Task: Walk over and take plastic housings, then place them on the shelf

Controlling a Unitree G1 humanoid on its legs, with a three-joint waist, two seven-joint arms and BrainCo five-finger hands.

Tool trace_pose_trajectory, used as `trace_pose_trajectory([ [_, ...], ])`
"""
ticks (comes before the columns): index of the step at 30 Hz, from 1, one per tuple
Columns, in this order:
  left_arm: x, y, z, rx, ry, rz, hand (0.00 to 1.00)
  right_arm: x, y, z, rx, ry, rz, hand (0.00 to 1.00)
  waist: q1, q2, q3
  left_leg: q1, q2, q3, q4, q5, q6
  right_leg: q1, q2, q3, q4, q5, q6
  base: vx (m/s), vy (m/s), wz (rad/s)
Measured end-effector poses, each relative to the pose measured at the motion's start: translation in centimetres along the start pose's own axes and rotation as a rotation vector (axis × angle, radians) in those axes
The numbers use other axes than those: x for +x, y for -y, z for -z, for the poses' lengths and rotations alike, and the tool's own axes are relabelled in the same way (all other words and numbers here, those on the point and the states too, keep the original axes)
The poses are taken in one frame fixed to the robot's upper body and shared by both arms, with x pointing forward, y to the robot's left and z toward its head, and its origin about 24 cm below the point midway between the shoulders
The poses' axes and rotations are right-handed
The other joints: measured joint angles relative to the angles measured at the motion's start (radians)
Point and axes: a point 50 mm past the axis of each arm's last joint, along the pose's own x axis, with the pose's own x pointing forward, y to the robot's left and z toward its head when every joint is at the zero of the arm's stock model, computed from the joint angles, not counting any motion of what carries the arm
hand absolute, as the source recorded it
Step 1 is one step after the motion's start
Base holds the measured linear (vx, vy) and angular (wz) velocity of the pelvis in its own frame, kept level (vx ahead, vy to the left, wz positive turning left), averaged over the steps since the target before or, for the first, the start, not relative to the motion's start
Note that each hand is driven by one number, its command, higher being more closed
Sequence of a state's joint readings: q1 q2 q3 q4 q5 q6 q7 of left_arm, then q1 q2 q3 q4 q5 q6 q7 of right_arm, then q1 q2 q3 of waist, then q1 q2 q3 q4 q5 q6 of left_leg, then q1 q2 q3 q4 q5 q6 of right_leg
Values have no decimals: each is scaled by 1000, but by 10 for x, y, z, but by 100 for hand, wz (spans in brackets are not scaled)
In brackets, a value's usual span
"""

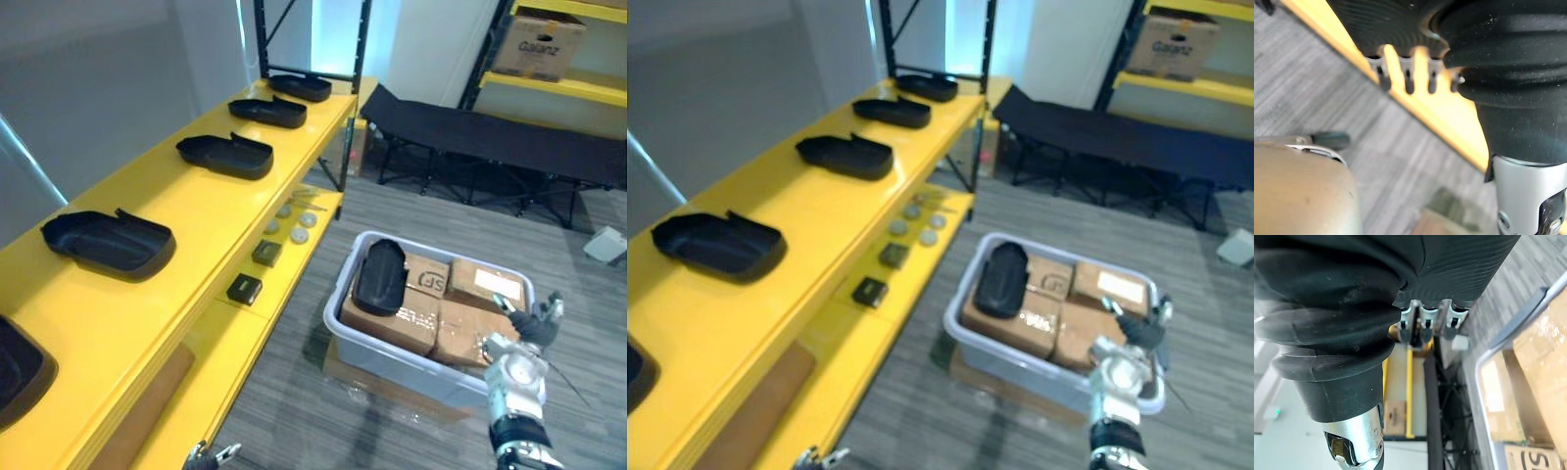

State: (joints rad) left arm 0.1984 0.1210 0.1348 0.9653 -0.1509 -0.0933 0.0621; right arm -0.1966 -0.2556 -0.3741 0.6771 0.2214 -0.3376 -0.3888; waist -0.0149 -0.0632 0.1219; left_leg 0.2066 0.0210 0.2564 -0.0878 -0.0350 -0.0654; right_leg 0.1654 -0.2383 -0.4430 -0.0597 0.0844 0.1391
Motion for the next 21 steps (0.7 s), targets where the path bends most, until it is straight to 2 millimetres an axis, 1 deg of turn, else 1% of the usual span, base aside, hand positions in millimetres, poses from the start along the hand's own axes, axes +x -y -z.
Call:
trace_pose_trajectory([
  [2,0,0,-1,-2,2,1,0,2,2,-3,-4,14,1,0,0,0,0,0,0,0,0,0,0,0,0,0,0,3,6,0,0,0],
  [9,0,0,-1,-1,-4,1,0,3,4,-4,0,17,-13,0,0,0,0,-1,0,-5,0,0,0,5,0,-7,0,4,6,-1,-1,2],
  [13,0,-1,1,1,-9,-2,0,5,4,-5,-7,17,-31,0,2,0,0,-5,-2,-28,0,3,2,13,-2,-25,1,4,6,-8,-2,12],
  [16,-1,-2,5,0,-19,-2,0,14,0,-12,-30,3,-70,0,11,1,0,-17,-7,-41,0,10,6,8,-8,-36,4,4,6,-35,-2,13],
  [18,-3,-5,9,1,-29,-6,0,19,-4,-12,-51,-27,-78,0,16,0,1,-33,-9,-57,0,15,8,6,-12,-53,12,0,0,-45,-6,23],
  [19,-3,-6,10,-3,-30,-7,0,24,-7,-13,-66,-46,-80,0,31,0,4,-47,-11,-63,0,20,9,-6,-15,-58,17,-3,-4,-69,-3,22],
  [21,-3,-6,8,-16,-25,1,0,33,-16,-21,-60,-61,-78,0,36,-1,14,-91,-18,-92,0,38,15,-35,-22,-82,24,-4,-6,-55,-1,35],
])
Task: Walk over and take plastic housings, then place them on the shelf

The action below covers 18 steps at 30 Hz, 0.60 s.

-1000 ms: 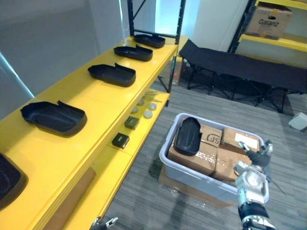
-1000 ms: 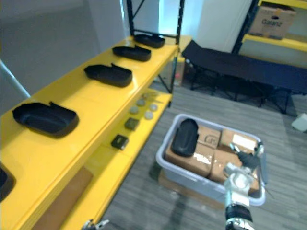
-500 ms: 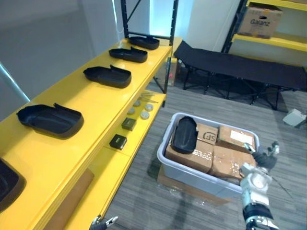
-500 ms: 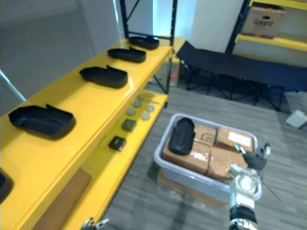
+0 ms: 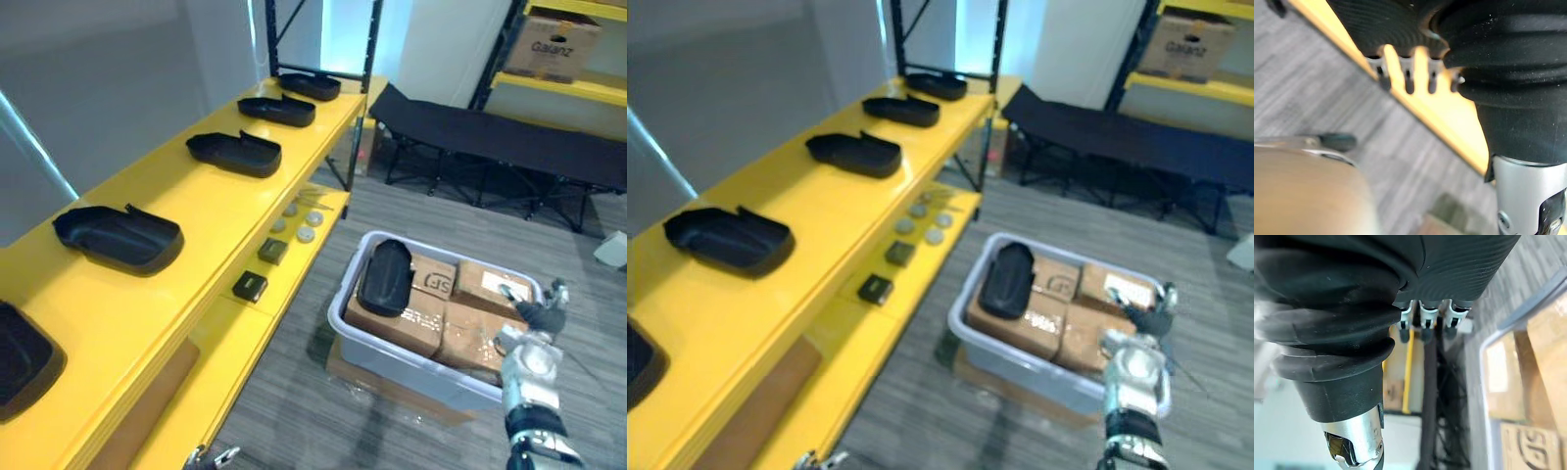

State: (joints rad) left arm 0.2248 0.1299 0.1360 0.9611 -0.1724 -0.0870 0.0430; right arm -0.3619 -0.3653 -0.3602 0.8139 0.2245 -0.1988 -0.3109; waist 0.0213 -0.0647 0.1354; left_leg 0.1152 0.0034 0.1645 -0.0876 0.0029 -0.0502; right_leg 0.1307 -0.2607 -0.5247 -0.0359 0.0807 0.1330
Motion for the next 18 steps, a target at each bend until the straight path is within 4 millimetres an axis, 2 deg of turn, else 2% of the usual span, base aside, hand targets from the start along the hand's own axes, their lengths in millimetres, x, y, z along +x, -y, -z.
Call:
trace_pose_trajectory([
  [1,0,0,-1,-11,6,4,0,4,-3,-4,3,-2,1,0,4,0,9,-16,-1,-9,0,6,1,-11,-2,-5,3,0,-1,-63,-8,54],
  [3,1,1,-10,-26,45,16,0,18,-11,-28,41,11,24,0,27,-1,72,-65,-1,-31,5,32,3,-50,-2,-26,7,12,-16,-76,-5,38],
  [6,1,2,-13,-59,56,20,0,30,-23,-59,113,40,33,0,55,7,148,-107,-1,-53,5,51,4,-74,0,-45,5,27,-33,-73,4,24],
  [9,0,3,-10,-71,51,29,0,31,-25,-55,110,-24,48,0,77,9,157,-116,-7,-67,5,53,6,-75,-4,-47,5,28,-34,2,20,14],
  [12,0,4,-11,-78,66,33,0,30,-27,-52,88,-66,49,0,78,12,159,-116,-14,-73,6,53,7,-73,-11,-47,7,28,-33,39,34,10],
  [18,-1,13,-19,-118,130,64,0,38,-25,-68,76,-63,60,0,78,39,241,-115,-22,-76,6,55,9,-78,-24,-46,28,29,-32,1,25,1],
])
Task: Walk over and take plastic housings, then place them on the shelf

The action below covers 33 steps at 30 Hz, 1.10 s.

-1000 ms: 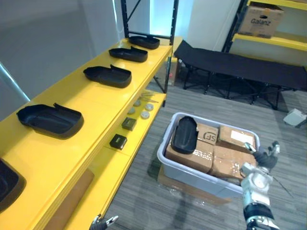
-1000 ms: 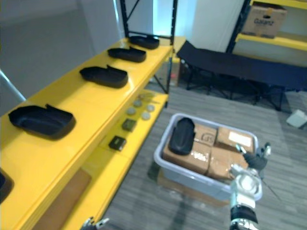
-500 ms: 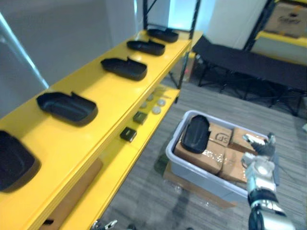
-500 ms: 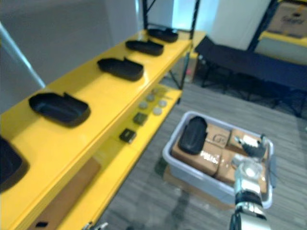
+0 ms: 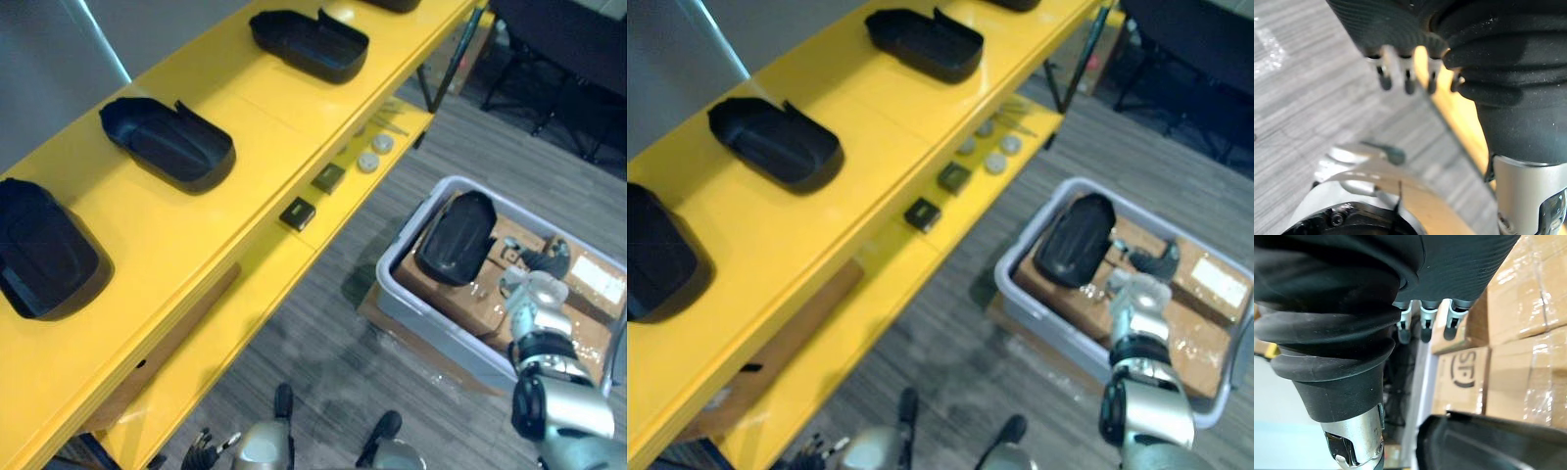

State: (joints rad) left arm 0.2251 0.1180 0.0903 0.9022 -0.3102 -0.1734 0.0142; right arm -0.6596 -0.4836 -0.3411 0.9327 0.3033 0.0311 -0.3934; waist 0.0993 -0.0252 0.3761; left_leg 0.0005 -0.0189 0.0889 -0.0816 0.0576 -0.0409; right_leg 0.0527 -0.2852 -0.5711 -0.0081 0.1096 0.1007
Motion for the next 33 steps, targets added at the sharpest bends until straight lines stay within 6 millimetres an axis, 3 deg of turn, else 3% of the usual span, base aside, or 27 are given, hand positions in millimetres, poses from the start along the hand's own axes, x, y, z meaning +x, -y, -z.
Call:
trace_pose_trajectory([
  [7,1,8,-7,-9,44,34,0,4,-5,-8,-23,-74,5,0,7,17,68,-31,0,-2,28,-4,9,-31,-9,6,28,0,0,-8,6,0],
  [12,7,20,-24,11,97,77,0,15,4,-32,-54,-112,82,0,27,41,86,-125,7,-27,92,-11,10,-94,-10,12,53,0,1,-50,4,14],
  [18,10,31,-29,15,102,117,0,23,21,-71,-74,-65,163,0,37,82,109,-189,8,-30,129,-12,12,-144,-11,26,63,0,1,-77,5,1],
  [25,11,40,-32,9,108,151,0,26,36,-78,-136,-110,225,0,38,119,123,-257,11,-35,162,-11,12,-198,-10,29,69,1,3,-52,8,2],
  [33,12,46,-37,11,132,176,0,27,43,-89,-214,-110,240,0,44,135,128,-305,9,-50,184,-11,12,-231,-11,23,74,2,5,-14,9,5],
])
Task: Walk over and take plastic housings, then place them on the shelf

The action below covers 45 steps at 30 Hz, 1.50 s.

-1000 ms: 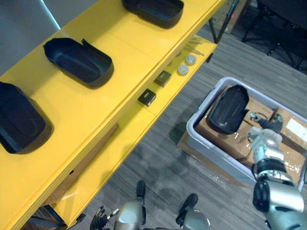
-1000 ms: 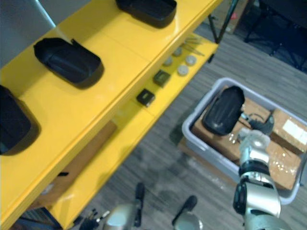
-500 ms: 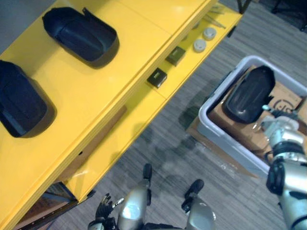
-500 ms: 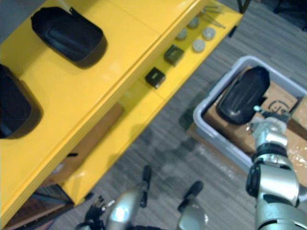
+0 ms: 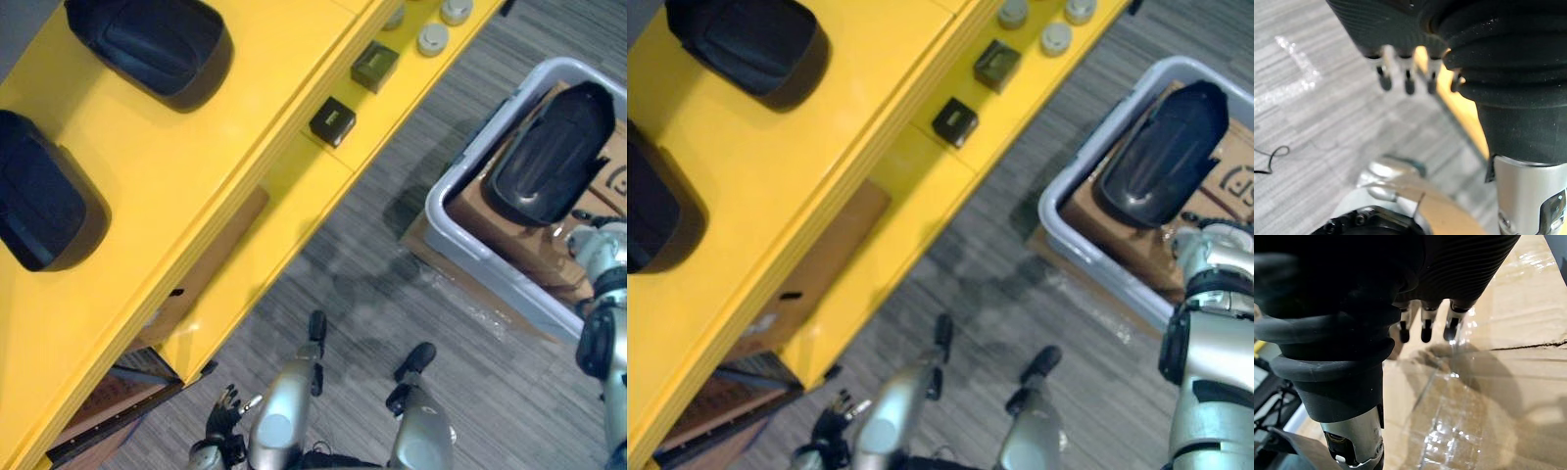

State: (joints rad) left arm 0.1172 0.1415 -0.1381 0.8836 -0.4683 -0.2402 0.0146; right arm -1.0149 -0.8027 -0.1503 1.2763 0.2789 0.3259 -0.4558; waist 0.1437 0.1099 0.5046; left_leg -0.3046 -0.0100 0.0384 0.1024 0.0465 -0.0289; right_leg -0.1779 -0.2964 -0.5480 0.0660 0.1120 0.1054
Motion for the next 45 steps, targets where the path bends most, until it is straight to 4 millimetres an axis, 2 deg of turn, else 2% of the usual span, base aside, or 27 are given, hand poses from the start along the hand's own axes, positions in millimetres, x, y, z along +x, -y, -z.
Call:
trace_pose_trajectory([
  [6,2,10,-2,14,8,37,0,-1,10,-27,-73,90,15,0,12,39,14,-35,2,-8,15,1,2,-31,-1,0,14,0,0,-60,17,3],
  [15,2,10,-3,15,16,38,0,0,13,-30,-160,130,18,0,12,41,14,-47,1,-13,14,3,2,-40,-1,-4,14,0,0,-5,1,0],
  [20,2,14,-2,10,18,50,0,0,21,-37,-197,159,49,0,12,64,18,-63,1,-26,24,3,2,-42,1,-17,14,-1,-1,-27,4,6],
  [29,2,16,-4,17,29,60,0,-3,24,-48,-146,176,126,0,13,66,17,-64,9,-27,37,3,2,-37,4,-20,15,0,0,-42,1,0],
  [36,1,18,-7,23,43,73,0,-16,26,-76,-56,269,252,0,11,66,17,-3,16,-5,20,3,2,4,9,1,8,2,3,-29,9,-10],
  [39,1,18,-8,25,48,90,0,-22,28,-90,-11,335,281,0,2,65,17,15,19,3,6,5,-1,11,12,8,5,2,3,-12,13,-11],
  [45,1,19,-10,26,53,112,0,-32,26,-110,50,441,243,0,3,58,16,62,35,9,-37,21,-17,39,36,16,-9,8,1,10,-9,-6],
])
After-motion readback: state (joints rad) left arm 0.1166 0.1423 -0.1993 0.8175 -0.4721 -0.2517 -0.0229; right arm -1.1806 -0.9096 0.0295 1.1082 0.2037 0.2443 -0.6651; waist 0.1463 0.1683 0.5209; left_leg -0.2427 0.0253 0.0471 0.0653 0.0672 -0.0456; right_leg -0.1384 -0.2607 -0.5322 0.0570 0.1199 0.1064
